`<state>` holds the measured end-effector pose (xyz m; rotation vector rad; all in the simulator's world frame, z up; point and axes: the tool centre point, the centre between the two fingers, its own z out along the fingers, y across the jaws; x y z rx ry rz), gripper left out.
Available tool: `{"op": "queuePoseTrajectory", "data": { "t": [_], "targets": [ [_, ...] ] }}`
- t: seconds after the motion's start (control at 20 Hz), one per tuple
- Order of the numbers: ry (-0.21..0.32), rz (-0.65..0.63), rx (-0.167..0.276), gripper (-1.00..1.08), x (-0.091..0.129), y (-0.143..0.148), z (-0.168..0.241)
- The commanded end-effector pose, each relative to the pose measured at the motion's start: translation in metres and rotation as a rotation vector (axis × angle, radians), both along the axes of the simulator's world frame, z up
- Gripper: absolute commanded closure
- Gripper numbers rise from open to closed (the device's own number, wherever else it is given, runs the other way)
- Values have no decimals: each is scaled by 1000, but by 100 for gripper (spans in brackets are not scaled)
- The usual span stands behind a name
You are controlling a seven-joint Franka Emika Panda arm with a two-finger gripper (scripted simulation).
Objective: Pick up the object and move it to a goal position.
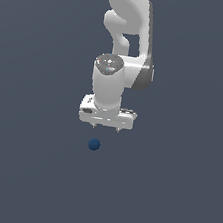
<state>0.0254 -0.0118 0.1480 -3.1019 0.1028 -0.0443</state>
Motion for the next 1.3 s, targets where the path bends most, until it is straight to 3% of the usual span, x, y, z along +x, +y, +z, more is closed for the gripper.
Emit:
{"op": "queuePoseTrajectory", "data": {
  "t": [0.0,0.55,1.25],
  "targets": [
    [7,-32,-5,-92,6,-9,-12],
    [30,-148,-31,-92,26,-43,-61],
    [33,-159,-34,-92,26,-46,-90]
  ]
}}
